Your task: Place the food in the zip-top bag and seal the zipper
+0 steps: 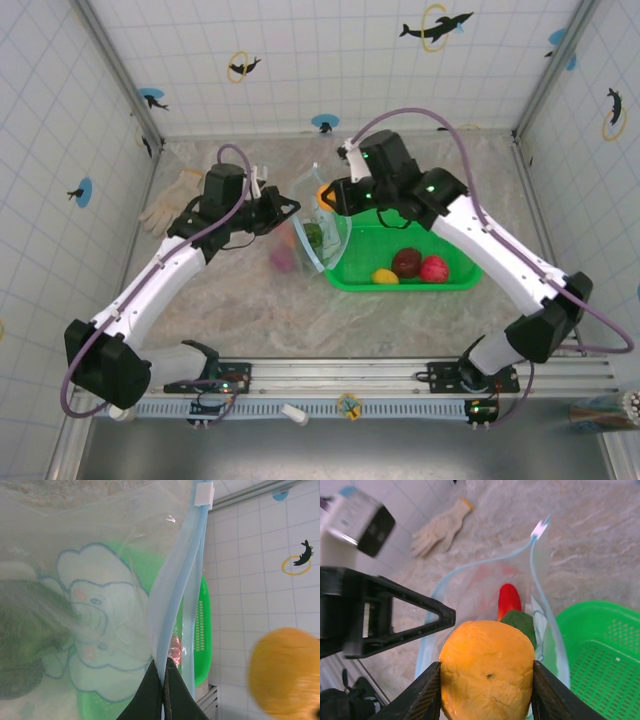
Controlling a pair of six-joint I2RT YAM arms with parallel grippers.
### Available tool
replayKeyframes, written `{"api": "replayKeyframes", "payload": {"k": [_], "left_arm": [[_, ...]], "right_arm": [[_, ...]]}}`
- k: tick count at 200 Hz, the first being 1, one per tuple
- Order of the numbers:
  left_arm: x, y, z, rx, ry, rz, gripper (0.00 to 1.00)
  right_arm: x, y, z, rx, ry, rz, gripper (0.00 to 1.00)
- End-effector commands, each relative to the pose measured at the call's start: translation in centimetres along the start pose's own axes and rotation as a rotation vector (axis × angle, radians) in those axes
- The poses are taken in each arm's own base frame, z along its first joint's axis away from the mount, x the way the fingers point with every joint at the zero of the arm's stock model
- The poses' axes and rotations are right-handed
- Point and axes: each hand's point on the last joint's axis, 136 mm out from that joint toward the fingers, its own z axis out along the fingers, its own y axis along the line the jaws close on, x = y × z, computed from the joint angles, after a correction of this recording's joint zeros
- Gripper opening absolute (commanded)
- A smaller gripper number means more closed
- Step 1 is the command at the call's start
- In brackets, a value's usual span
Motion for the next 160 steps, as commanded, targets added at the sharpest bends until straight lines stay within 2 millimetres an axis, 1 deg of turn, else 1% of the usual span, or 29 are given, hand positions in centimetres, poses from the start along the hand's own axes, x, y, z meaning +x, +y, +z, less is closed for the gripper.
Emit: {"api": "replayKeyframes", "payload": {"k": [1,10,25,45,57,72,82,94,104,117,141,160], "left_arm": [[-0.1,-1.1,-0.4,0.043,-0.001,0.004,0.00],[0.0,-1.0,-0.4,0.042,0.000,0.005,0.00],[0.0,-1.1,-0.5,0.042,-0.001,0.004,0.00],[-0.2,-1.4,-0.7,0.046,-0.007,0.010,0.00],[-0.5,-1.5,-1.0,0.036,-0.022,0.020,0.00],[-0.8,-1.6,-1.3,0.020,-0.039,0.032,0.00],[-1.0,-1.6,-1.4,0.012,-0.048,0.039,0.00],[-1.0,-1.6,-1.5,0.008,-0.052,0.041,0.00],[-1.0,-1.6,-1.6,0.006,-0.057,0.042,0.00],[-1.1,-1.6,-1.8,0.003,-0.066,0.042,0.00],[-1.1,-1.1,-2.0,-0.010,-0.071,0.039,0.00],[-0.8,-0.8,-1.8,-0.013,-0.064,0.033,0.00]], "right_arm": [[1.5,-0.6,2.3,0.048,0.060,0.001,0.46],[1.5,-0.6,3.0,0.058,0.060,0.005,0.46],[1.4,0.0,4.2,0.050,0.052,0.004,0.46],[1.3,0.2,6.2,0.075,0.058,0.003,0.46],[1.3,-0.3,7.3,0.115,0.061,0.017,0.47],[1.2,-0.3,8.6,0.125,0.060,0.038,0.48],[1.2,-0.3,9.2,0.139,0.057,0.047,0.52],[1.1,-0.3,9.8,0.148,0.054,0.048,0.63],[1.0,-0.3,9.9,0.164,0.048,0.046,0.72],[0.7,-0.2,9.6,0.171,0.040,0.044,0.77],[0.0,0.5,8.2,0.131,0.014,0.044,0.78],[-0.7,0.9,6.4,0.107,-0.020,0.043,0.77]]}}
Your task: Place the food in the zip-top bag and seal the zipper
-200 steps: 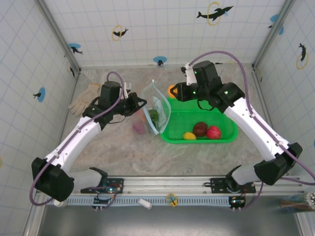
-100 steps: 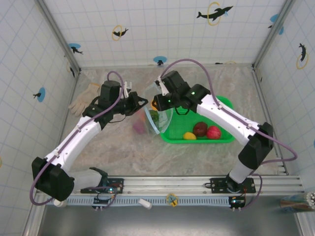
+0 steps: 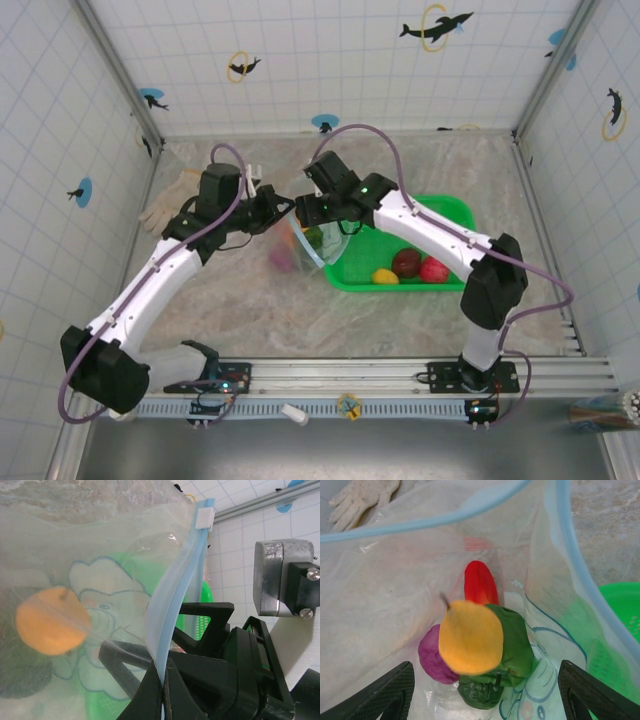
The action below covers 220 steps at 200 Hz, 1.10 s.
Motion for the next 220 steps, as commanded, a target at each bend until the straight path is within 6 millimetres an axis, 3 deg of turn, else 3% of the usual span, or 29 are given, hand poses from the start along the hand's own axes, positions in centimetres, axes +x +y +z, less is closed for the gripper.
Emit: {"api": "replayKeyframes", "payload": {"k": [1,49,75,99,122,142,174,220], "left_arm": [[-0.2,-0.8,-0.8,0.021,-0.019,0.029,0.00],[0.1,-0.2,-0.4,0.009,-0.008,0.027,0.00],[0.2,-0.1,-0.2,0.008,-0.004,0.027,0.00],[0.3,0.0,-0.3,0.005,-0.002,0.035,0.00],[0.4,0.3,-0.3,-0.001,0.000,0.037,0.00],[0.7,0.5,-0.2,-0.002,0.008,0.035,0.00],[0.9,0.8,0.0,-0.005,0.014,0.030,0.00],[1.3,1.1,0.0,-0.011,0.023,0.028,0.00]], "right_arm": [[-3.3,1.8,-4.7,-0.080,-0.136,0.004,0.77],[-3.5,-0.8,-9.3,-0.079,-0.218,0.045,0.71],[-2.4,-4.1,-10.7,-0.031,-0.225,0.107,0.68],[0.5,-8.2,-10.8,0.091,-0.165,0.170,0.66],[4.7,-13.1,-10.6,0.214,-0.063,0.270,0.67],[8.5,-15.8,-9.6,0.253,0.046,0.341,0.68],[12.5,-17.4,-7.4,0.269,0.209,0.372,0.71],[15.3,-19.8,-5.5,0.381,0.334,0.468,0.74]]}}
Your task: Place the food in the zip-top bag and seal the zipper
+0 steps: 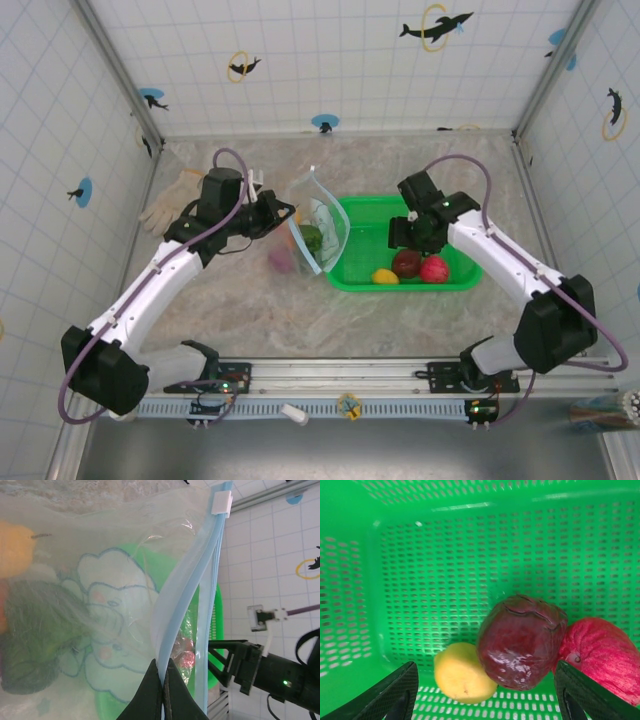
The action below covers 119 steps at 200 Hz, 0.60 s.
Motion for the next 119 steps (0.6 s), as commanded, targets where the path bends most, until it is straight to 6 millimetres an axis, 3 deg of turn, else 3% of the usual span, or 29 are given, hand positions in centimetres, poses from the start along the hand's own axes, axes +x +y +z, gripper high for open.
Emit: {"api": "replayKeyframes", "payload": {"k": [1,40,119], "left_arm": [[0.5,0.1,-0.2,0.005,0.005,0.021,0.00],[0.8,0.4,-0.3,-0.003,0.007,0.022,0.00],[0.9,0.7,-0.3,-0.011,0.007,0.022,0.00]], "right_arm": [[1.5,-1.5,1.5,0.069,0.084,0.074,0.74],[1.9,-1.6,2.9,0.067,0.107,0.169,0.77],[2.6,-1.7,5.6,0.059,0.177,0.197,0.79]]}}
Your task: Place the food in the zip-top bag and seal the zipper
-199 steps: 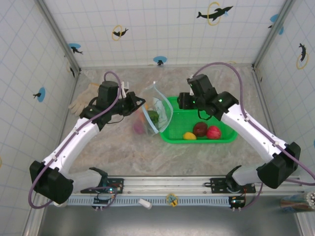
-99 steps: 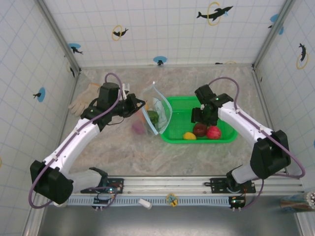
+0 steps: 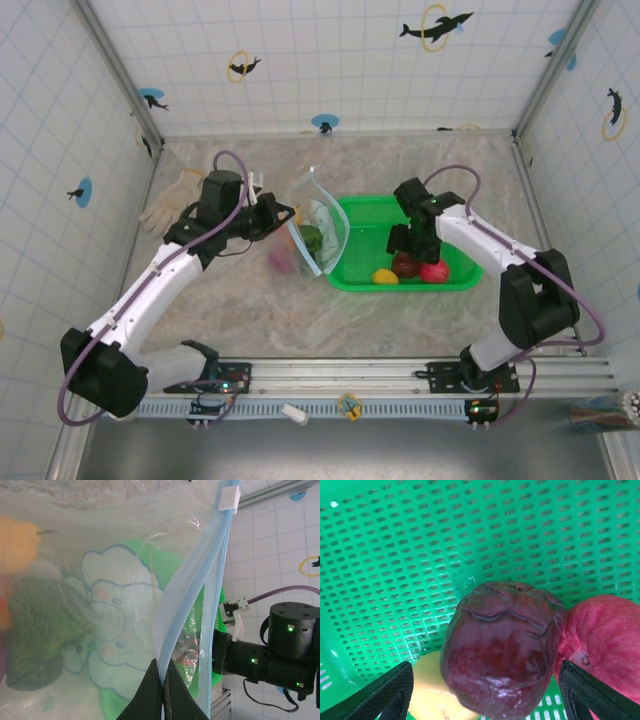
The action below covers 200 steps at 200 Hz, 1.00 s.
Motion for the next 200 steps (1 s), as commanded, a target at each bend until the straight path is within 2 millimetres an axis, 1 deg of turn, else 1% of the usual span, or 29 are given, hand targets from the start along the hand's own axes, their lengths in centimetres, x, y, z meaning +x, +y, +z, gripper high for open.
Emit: {"api": "replayKeyframes", "payload": {"k": [1,26,65,92,103,113,138,160,178,200], "left_arm": [[0.5,0.2,-0.2,-0.007,0.002,0.019,0.00],[0.4,0.3,-0.1,-0.010,0.000,0.018,0.00],[0.4,0.6,0.2,-0.011,0.001,0.017,0.00],[0.3,0.4,0.2,-0.004,-0.002,0.019,0.00],[0.2,0.3,0.3,-0.002,-0.003,0.019,0.00],[0.2,0.2,0.3,-0.001,-0.004,0.019,0.00],[0.1,0.2,0.3,-0.002,-0.004,0.020,0.00],[0.2,-0.1,0.2,0.008,-0.001,0.020,0.00],[0.1,-0.3,0.1,0.013,0.001,0.022,0.00],[0.0,-0.5,0.1,0.018,0.001,0.019,0.00]], "right_arm": [[0.6,-0.1,1.4,-0.006,0.041,0.026,0.79],[0.8,-0.1,2.4,-0.006,0.057,0.027,0.78],[0.8,-0.3,3.3,0.002,0.053,0.024,0.72],[0.3,-0.3,3.3,0.009,0.044,0.017,0.65],[0.0,-0.3,2.9,0.006,0.035,0.016,0.61],[-0.5,-0.1,2.4,-0.003,0.021,0.011,0.60],[-1.7,0.6,0.5,-0.027,-0.028,-0.014,0.60],[-3.4,1.5,-2.3,-0.051,-0.093,-0.047,0.60],[-5.0,2.9,-5.3,-0.111,-0.174,-0.072,0.60],[-6.7,5.5,-10.2,-0.265,-0.302,-0.095,0.58]]}}
